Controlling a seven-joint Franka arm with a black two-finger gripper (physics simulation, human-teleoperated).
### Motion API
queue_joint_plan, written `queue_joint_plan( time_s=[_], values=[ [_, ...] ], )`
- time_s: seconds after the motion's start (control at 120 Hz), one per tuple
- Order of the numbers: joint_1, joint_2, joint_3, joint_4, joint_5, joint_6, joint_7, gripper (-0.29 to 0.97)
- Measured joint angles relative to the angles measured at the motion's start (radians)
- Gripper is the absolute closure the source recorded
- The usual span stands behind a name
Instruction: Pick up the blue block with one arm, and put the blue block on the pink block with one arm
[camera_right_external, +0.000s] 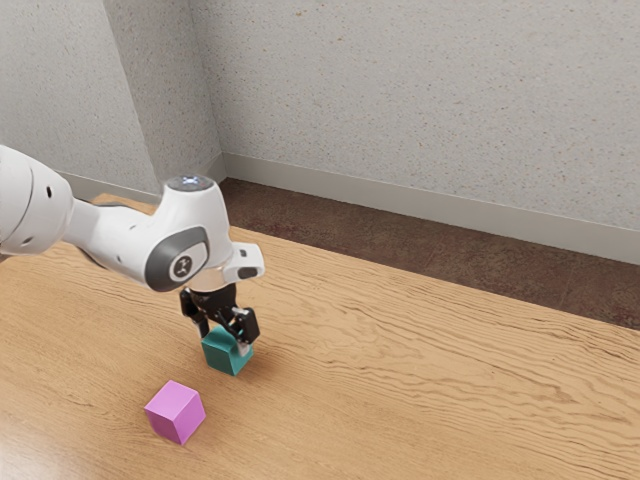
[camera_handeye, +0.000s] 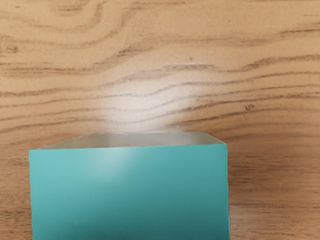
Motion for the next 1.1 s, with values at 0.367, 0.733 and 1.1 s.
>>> queue_joint_plan(
  time_s=[0.367,0.733,1.1],
  values=[
    [0.002,0.02,0.023,0.005,0.003,0.001,0.018,0.0],
    [0.001,0.026,0.023,0.007,0.002,0.013,0.027,0.2],
    [0.0,0.009,0.023,0.005,0.008,0.012,0.023,0.34]
  ],
)
